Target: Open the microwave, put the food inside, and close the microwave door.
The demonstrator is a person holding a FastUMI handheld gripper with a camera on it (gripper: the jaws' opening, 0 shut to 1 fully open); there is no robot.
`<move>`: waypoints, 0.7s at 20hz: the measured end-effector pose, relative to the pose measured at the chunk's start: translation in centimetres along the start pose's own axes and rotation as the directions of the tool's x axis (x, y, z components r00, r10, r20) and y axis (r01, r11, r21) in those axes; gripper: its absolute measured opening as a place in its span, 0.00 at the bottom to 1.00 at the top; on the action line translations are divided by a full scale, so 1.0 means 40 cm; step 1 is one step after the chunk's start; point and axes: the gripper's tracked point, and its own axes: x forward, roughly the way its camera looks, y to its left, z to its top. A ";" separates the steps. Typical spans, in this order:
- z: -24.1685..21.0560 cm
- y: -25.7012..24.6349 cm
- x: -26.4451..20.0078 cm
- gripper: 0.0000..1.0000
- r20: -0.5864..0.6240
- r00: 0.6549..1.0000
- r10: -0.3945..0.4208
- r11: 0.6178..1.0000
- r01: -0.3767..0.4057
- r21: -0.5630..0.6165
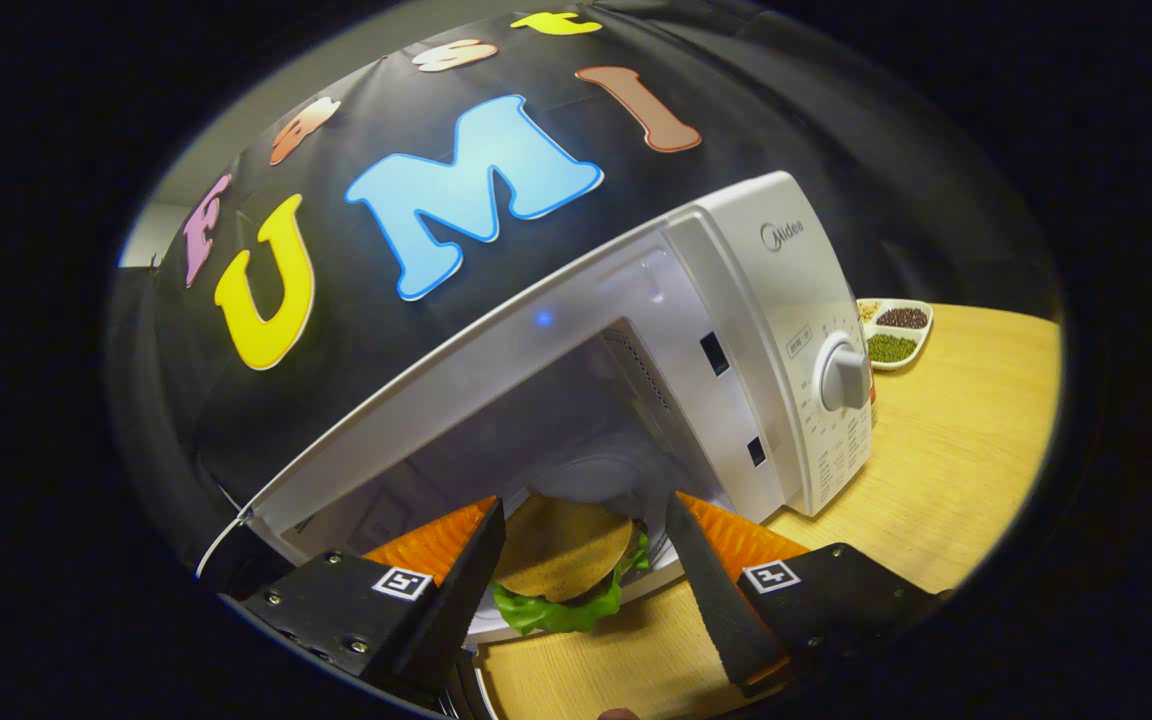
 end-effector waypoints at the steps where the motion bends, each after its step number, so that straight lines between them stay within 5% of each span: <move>1: 0.009 0.008 -0.032 0.97 0.000 1.000 0.012 0.999 -0.012 -0.033; 14: 0.035 0.167 -0.481 0.97 -0.014 0.981 0.191 0.941 -0.188 -0.281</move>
